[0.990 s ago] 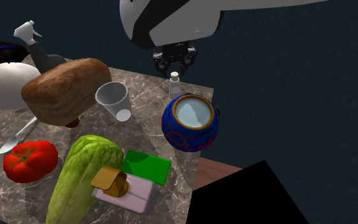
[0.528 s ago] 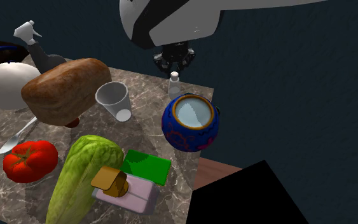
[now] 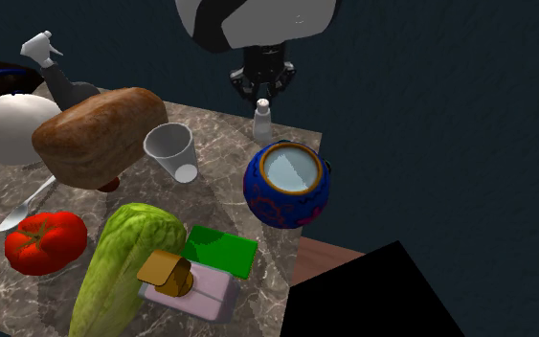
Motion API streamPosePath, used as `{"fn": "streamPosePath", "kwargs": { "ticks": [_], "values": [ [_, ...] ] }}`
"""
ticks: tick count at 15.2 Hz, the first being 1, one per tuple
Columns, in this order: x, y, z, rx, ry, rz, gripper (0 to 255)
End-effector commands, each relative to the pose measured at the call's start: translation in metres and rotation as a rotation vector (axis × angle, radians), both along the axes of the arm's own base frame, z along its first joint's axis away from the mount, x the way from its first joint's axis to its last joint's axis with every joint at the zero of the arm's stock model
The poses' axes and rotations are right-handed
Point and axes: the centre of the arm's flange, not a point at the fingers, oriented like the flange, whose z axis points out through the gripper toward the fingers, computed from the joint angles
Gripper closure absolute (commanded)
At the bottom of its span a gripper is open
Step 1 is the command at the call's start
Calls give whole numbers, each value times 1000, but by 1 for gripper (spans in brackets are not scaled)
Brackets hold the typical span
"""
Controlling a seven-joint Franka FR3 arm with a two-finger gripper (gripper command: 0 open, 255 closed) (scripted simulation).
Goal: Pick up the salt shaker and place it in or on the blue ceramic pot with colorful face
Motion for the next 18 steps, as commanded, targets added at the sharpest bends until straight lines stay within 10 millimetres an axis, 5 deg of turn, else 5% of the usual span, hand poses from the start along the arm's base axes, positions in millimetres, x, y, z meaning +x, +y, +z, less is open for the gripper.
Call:
{"fn": "streamPosePath", "kwargs": {
  "ticks": [1,18],
  "values": [
    [0,1,10,0,0,0,255],
    [0,1,100,0,0,0,255]
  ]
}}
